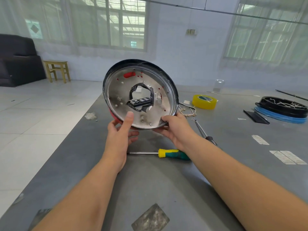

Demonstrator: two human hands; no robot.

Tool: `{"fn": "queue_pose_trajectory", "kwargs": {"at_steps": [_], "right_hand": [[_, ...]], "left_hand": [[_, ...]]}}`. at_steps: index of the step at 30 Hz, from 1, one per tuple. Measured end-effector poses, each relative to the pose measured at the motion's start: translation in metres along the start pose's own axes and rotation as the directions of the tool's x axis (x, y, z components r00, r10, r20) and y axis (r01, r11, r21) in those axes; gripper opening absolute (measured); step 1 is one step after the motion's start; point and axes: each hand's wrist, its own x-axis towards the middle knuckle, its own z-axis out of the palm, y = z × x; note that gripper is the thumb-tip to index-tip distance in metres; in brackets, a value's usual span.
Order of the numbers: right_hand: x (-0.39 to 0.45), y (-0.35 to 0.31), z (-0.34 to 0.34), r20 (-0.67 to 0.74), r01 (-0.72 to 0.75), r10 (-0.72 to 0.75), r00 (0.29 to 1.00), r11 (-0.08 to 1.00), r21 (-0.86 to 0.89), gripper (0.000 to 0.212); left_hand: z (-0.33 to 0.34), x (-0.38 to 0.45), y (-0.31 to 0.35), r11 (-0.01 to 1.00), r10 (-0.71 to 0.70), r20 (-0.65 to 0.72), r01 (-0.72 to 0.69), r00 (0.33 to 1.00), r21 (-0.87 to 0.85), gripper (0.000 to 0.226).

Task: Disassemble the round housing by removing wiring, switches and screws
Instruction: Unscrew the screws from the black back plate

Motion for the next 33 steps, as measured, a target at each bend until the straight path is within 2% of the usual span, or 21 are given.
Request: {"fn": "queue_pose_trajectory", "kwargs": {"at_steps": [2, 6, 11, 13, 15, 16, 18, 20, 21, 22, 24, 26, 28, 33], "right_hand": [[-0.002, 0.008, 0.011, 0.005, 0.025, -0.025, 1.000, 0.999, 0.028, 0.038], [-0.003, 0.014, 0.019, 0.020, 0.063, -0.062, 0.998, 0.998, -0.008, 0.037], [-0.005, 0.013, 0.012, 0.091, 0.109, -0.091, 0.992, 0.971, -0.214, 0.026], [-0.008, 0.010, 0.007, 0.123, 0.169, -0.132, 0.984, 0.911, -0.376, 0.023], [-0.012, 0.005, -0.002, 0.154, 0.258, -0.208, 0.966, 0.730, -0.633, 0.040], [-0.016, 0.002, -0.007, 0.186, 0.298, -0.245, 0.952, 0.582, -0.757, 0.053], [-0.026, 0.000, -0.020, 0.306, 0.370, -0.279, 0.910, 0.214, -0.904, 0.074], [-0.037, 0.003, -0.036, 0.440, 0.415, -0.268, 0.857, -0.145, -0.898, 0.080], [-0.042, 0.004, -0.043, 0.489, 0.427, -0.250, 0.836, -0.263, -0.865, 0.079], [-0.047, 0.006, -0.050, 0.521, 0.443, -0.216, 0.826, -0.324, -0.836, 0.078], [-0.052, 0.009, -0.063, 0.570, 0.504, -0.120, 0.813, -0.345, -0.792, 0.072], [-0.053, 0.010, -0.073, 0.622, 0.579, -0.057, 0.781, -0.305, -0.756, 0.062], [-0.052, 0.012, -0.078, 0.656, 0.624, -0.066, 0.752, -0.247, -0.741, 0.053], [-0.049, 0.014, -0.078, 0.680, 0.655, -0.079, 0.729, -0.206, -0.727, 0.050]], "left_hand": [[0.001, -0.001, -0.001, 1.000, -0.017, 0.022, 0.017, 1.000, 0.010, 0.083], [-0.003, 0.005, -0.003, 0.993, -0.080, -0.007, 0.079, 0.997, -0.083, 0.045], [-0.003, 0.008, -0.002, 0.987, -0.117, -0.062, 0.109, 0.991, -0.119, 0.033], [-0.004, 0.009, 0.000, 0.982, -0.138, -0.073, 0.127, 0.988, -0.137, 0.035], [-0.004, 0.010, 0.002, 0.977, -0.165, -0.063, 0.154, 0.984, -0.145, 0.038], [-0.005, 0.010, 0.003, 0.975, -0.174, -0.054, 0.164, 0.983, -0.149, 0.038], [-0.006, 0.009, 0.003, 0.973, -0.175, -0.047, 0.166, 0.983, -0.159, 0.038], [-0.007, 0.009, 0.002, 0.974, -0.170, -0.059, 0.158, 0.984, -0.163, 0.038], [-0.007, 0.010, 0.001, 0.974, -0.170, -0.066, 0.158, 0.983, -0.163, 0.039], [-0.007, 0.010, 0.001, 0.974, -0.172, -0.070, 0.159, 0.983, -0.163, 0.039], [-0.007, 0.011, 0.001, 0.974, -0.171, -0.071, 0.158, 0.983, -0.162, 0.039], [-0.007, 0.011, 0.000, 0.974, -0.170, -0.069, 0.157, 0.983, -0.163, 0.040], [-0.008, 0.011, 0.000, 0.975, -0.170, -0.066, 0.158, 0.983, -0.158, 0.039], [-0.013, 0.015, -0.002, 0.976, -0.173, -0.071, 0.162, 0.982, -0.142, 0.037]]}}
